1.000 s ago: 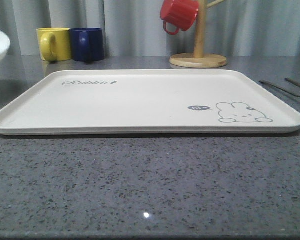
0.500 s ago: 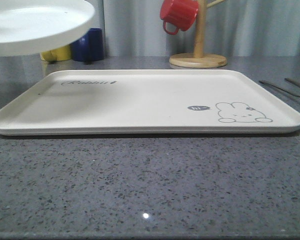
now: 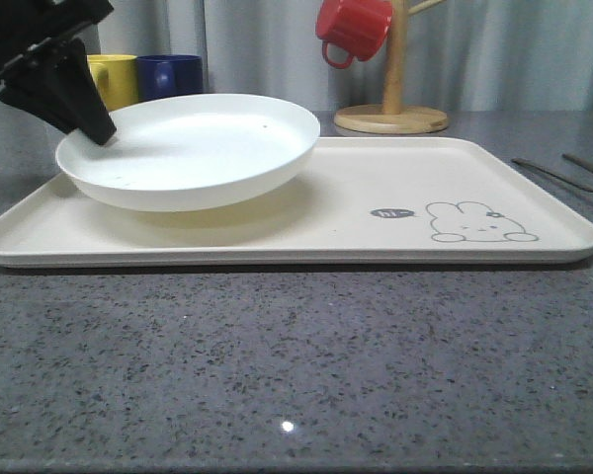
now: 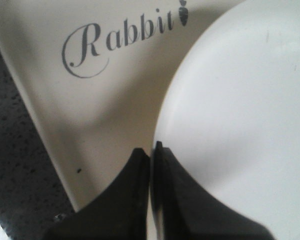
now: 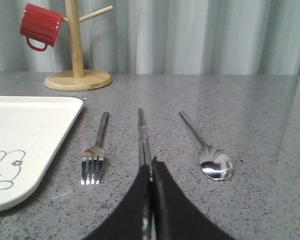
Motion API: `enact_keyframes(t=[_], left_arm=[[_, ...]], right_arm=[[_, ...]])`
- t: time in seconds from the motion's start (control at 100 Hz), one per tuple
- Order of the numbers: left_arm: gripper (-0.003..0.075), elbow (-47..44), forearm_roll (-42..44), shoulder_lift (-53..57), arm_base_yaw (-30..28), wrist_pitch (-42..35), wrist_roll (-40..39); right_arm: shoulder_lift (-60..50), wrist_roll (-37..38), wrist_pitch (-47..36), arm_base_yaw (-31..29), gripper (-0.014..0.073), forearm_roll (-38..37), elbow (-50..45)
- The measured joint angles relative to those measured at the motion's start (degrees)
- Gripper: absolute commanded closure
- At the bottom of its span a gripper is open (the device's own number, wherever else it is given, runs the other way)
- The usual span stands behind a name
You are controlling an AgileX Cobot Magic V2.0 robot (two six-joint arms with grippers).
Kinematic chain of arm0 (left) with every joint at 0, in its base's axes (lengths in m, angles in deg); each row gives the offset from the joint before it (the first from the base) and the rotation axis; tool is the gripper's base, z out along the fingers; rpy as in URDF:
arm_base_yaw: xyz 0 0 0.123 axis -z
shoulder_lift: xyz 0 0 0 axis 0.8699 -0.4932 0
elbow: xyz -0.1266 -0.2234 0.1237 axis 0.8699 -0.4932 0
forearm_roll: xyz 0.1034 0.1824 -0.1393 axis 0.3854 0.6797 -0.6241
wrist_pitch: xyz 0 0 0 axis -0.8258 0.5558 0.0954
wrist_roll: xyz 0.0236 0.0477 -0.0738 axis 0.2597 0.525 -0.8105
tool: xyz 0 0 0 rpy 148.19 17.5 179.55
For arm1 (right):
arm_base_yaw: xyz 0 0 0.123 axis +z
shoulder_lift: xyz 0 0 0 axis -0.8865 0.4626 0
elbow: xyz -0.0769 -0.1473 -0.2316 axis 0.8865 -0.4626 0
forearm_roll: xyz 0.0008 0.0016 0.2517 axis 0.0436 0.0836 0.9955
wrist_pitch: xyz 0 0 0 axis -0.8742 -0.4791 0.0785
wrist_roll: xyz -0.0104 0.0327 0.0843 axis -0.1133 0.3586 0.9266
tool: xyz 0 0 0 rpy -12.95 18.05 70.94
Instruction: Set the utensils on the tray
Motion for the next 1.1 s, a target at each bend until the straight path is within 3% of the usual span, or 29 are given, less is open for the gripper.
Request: enact_keyframes(t=[0.28,0.51,0.62,0.85,1.1], left_arm=[[0.0715,0.4,0.6,-2.7,0.1,0.0,-0.5],[0.0491,0.5,1.2,-3.2,0.1,0.1,-1.4],[0.0429,1.0,1.3,-3.2,0.1,0.2,-1.5],[0.0423,1.7,0.7,0.2,0.1,-3.7,-1.5],[0.0423,-4.9,1.6,13.1,0.1,-15.2,-1.5]], right_arm=[[0.0,0.0,0.0,0.0,0.0662,0.0,0.0],[0.0,0.0,0.0,0.0,0.0662,0.0,0.0],[0.0,0.0,0.0,0.0,0.0662,0.0,0.0],[0.0,0.0,0.0,0.0,0.0662,0.0,0.0],[0.0,0.0,0.0,0.0,0.0662,0.0,0.0]])
